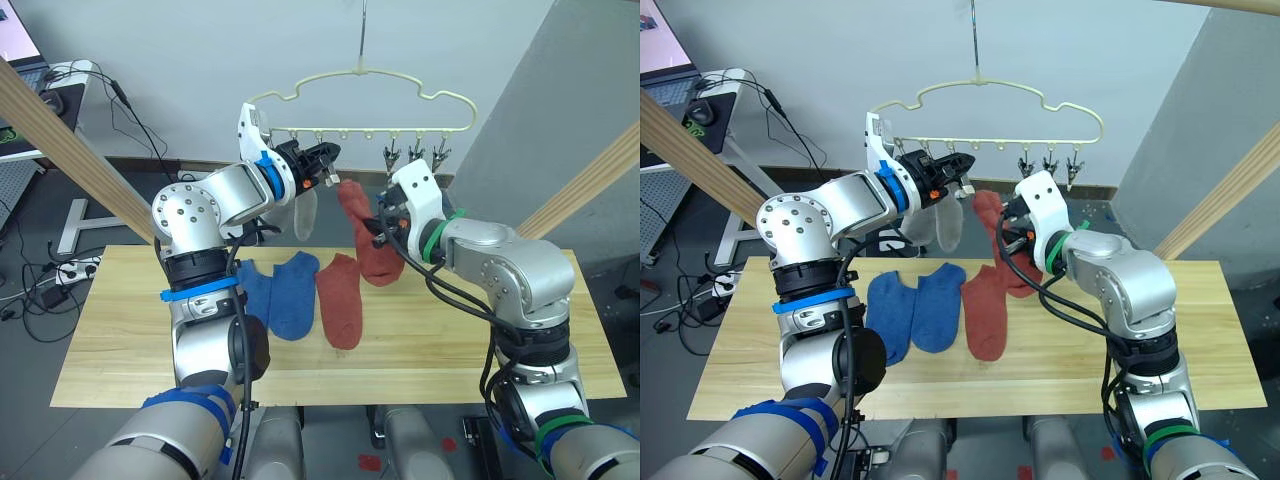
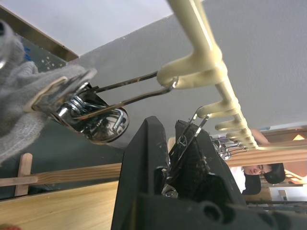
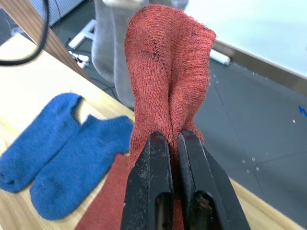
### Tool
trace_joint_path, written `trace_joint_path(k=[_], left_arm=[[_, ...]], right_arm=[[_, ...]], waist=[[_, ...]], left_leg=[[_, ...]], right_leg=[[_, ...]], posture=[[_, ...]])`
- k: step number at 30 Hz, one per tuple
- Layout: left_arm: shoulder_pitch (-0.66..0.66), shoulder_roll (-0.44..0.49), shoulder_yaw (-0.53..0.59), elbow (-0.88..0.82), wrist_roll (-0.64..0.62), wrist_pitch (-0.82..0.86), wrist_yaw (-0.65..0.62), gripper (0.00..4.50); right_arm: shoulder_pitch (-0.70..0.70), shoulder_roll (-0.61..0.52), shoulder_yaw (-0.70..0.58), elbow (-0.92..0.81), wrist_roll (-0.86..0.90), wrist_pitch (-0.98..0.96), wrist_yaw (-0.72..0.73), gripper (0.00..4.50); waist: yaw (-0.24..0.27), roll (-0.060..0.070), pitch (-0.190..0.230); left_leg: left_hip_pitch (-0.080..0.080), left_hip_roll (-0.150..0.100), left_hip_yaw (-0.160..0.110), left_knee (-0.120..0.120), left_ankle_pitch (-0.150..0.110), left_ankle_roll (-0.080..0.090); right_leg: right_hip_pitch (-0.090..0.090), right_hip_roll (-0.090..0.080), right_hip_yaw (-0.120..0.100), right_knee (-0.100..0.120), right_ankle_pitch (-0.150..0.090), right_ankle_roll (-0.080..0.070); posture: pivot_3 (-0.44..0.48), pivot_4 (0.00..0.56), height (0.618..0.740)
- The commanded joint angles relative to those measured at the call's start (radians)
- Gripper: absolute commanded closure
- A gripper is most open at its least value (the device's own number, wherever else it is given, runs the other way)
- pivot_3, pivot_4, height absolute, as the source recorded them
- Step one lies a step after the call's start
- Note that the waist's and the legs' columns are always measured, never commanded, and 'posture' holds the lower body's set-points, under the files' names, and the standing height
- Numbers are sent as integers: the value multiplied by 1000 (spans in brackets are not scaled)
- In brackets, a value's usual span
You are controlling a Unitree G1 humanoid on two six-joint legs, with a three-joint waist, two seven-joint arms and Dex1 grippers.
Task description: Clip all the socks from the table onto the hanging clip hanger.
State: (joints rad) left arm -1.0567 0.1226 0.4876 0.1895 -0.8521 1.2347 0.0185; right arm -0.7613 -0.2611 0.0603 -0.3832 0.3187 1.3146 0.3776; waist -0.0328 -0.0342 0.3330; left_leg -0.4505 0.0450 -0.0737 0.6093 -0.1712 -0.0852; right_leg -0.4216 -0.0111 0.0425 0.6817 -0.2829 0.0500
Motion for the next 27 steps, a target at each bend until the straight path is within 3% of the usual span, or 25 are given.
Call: trace_joint_path(k=[1, 27], left_arm=[[6, 5, -7, -12, -3, -12, 2, 4236], [21, 5, -33, -22, -2, -41, -9, 4236]], right_arm=[[-25, 9, -22, -57, 29, 12, -8, 4481], [-97, 60, -48, -61, 114, 56, -43, 4481]], waist=[[0, 0, 0], [0, 0, 0]], left_leg=[[0, 0, 0, 0, 0, 0], [0, 0, 0, 0, 0, 0]], right_leg=[[0, 0, 0, 0, 0, 0], [0, 0, 0, 0, 0, 0]], posture=[[-30, 340, 740], [-24, 338, 740]])
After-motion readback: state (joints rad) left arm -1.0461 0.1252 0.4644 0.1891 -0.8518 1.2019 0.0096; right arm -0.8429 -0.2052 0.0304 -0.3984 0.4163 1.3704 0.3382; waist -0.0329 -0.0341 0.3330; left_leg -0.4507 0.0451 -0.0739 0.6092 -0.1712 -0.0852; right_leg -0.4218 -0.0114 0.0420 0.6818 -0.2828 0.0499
